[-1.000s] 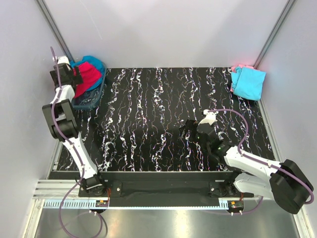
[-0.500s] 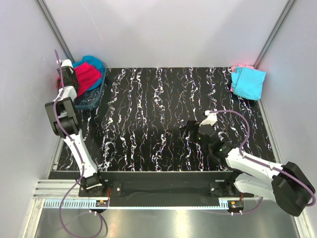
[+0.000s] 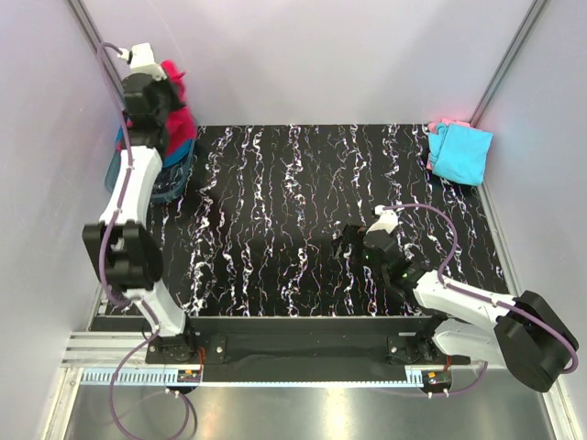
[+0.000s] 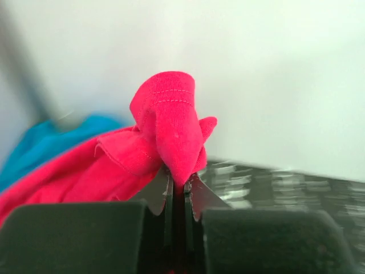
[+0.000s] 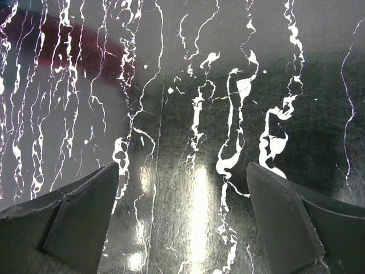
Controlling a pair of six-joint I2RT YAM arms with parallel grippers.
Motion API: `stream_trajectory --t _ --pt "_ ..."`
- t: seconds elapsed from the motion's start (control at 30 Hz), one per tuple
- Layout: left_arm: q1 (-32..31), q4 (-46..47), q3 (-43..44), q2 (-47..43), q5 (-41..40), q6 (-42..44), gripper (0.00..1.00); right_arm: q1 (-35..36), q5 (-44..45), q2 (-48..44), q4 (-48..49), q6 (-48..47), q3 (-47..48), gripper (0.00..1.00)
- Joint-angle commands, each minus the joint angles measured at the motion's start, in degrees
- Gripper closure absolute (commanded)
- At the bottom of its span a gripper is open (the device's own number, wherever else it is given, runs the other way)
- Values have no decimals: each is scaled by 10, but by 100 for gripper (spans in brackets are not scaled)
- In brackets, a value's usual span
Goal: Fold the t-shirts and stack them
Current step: Grab the tshirt from the pile, then move the tshirt to the center of the board
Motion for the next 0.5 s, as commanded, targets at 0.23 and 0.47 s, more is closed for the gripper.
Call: stream_trajectory --t 0.23,0.47 --pt "-267 157 -334 -242 -100 -160 100 5 38 -36 8 2 5 0" --pt "-346 168 -528 -321 -165 -207 100 4 44 -36 7 5 5 0"
